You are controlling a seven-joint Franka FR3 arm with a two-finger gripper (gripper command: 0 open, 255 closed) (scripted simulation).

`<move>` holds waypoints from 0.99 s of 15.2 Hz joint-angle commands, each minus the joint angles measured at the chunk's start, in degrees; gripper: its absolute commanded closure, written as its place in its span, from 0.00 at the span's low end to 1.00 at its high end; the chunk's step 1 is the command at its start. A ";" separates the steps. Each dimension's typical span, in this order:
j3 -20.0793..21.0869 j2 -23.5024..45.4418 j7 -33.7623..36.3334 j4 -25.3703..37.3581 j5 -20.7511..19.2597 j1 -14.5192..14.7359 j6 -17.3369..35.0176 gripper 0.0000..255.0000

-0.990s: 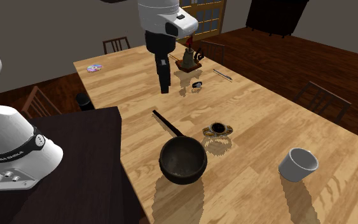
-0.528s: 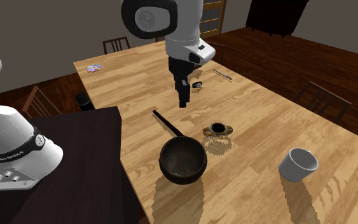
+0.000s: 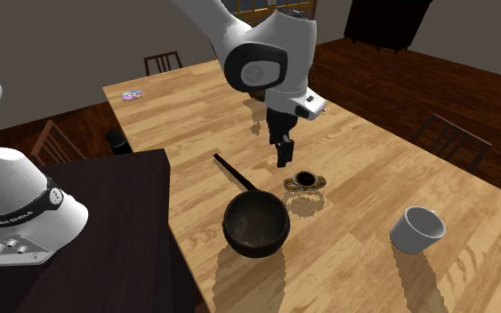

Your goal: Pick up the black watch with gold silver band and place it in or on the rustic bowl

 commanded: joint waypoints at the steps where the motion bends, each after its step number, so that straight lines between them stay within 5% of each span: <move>1: -0.30 4.69 0.55 3.52 -0.58 0.29 1.21 0.00; 10: -1.81 25.77 2.36 25.49 -2.21 1.43 0.41 0.00; 15: -1.83 28.60 2.37 26.87 -2.22 1.43 1.86 0.00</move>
